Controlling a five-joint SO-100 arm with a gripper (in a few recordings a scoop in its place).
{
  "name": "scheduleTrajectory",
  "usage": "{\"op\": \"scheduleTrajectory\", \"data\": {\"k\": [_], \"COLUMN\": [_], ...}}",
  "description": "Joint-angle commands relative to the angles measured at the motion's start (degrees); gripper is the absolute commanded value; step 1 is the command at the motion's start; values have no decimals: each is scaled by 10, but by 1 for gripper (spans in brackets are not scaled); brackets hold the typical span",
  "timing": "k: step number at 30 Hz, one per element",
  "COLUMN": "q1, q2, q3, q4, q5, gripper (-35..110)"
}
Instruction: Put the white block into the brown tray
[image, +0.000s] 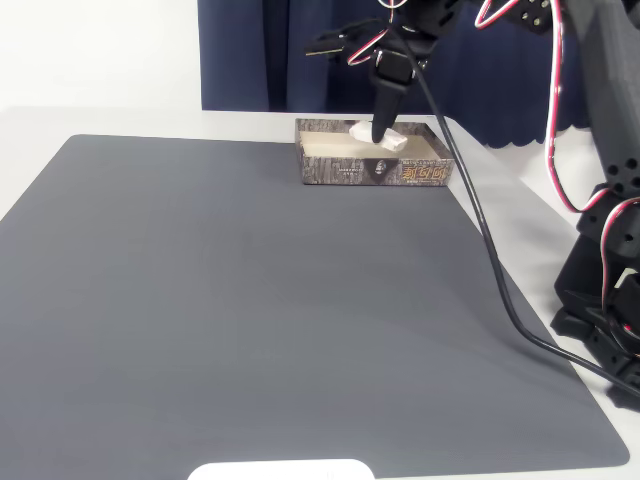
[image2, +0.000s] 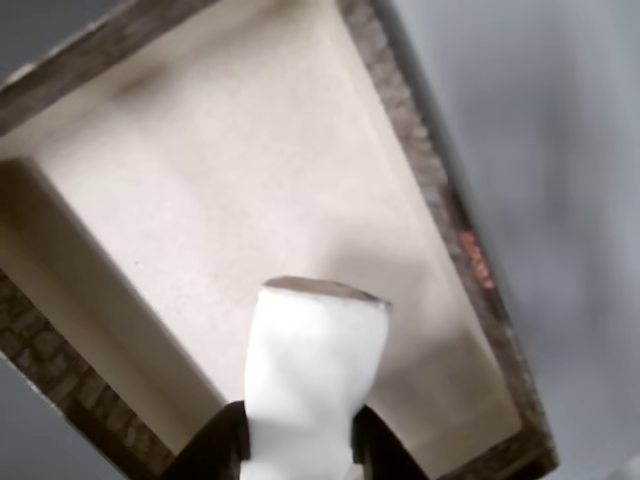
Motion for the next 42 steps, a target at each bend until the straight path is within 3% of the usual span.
{"op": "scheduleTrajectory", "data": {"k": [1, 12, 21, 42], "q1": [4, 25, 7, -23], "q2": [5, 6, -14, -65], "q3": [-31, -16, -37, -59], "q4": [2, 3, -11, -85], "q5": [-72, -278, -313, -285], "gripper": [0, 0, 0, 1]}}
